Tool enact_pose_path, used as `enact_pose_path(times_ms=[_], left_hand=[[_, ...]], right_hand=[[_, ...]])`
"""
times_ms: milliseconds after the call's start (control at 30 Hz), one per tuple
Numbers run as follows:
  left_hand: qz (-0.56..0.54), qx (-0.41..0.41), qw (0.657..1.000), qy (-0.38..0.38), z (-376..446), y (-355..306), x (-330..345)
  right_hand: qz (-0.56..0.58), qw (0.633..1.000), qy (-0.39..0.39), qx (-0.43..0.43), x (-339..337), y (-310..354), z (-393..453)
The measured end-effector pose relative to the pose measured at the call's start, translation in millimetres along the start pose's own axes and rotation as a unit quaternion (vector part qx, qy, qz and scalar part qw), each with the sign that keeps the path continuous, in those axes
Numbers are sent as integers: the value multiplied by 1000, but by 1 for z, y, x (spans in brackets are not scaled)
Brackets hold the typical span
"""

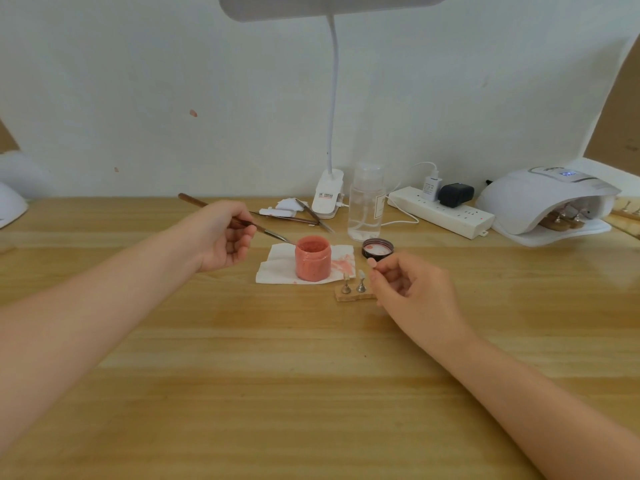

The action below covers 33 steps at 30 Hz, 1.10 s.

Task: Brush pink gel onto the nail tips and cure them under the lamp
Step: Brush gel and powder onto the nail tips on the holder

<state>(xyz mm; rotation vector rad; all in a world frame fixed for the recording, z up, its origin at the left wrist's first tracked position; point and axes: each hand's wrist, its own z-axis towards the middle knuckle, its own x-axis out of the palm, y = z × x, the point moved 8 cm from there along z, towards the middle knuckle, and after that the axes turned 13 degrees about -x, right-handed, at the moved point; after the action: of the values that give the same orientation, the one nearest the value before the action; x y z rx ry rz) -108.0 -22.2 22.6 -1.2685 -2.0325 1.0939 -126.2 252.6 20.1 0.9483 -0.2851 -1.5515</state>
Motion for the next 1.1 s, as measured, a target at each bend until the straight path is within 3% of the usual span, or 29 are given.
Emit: enact_pose_path(times_ms=[133, 600, 1100], left_hand=[[-7, 20, 1000, 6, -6, -8, 6], [120, 67, 990, 16, -22, -14, 53], [6, 39, 999, 18, -18, -5, 24]], right_hand=[[-8, 1000, 1, -2, 0, 0, 0], [6, 1000, 1, -6, 1, 1, 0], [-4, 1000, -6, -9, 0, -2, 0]])
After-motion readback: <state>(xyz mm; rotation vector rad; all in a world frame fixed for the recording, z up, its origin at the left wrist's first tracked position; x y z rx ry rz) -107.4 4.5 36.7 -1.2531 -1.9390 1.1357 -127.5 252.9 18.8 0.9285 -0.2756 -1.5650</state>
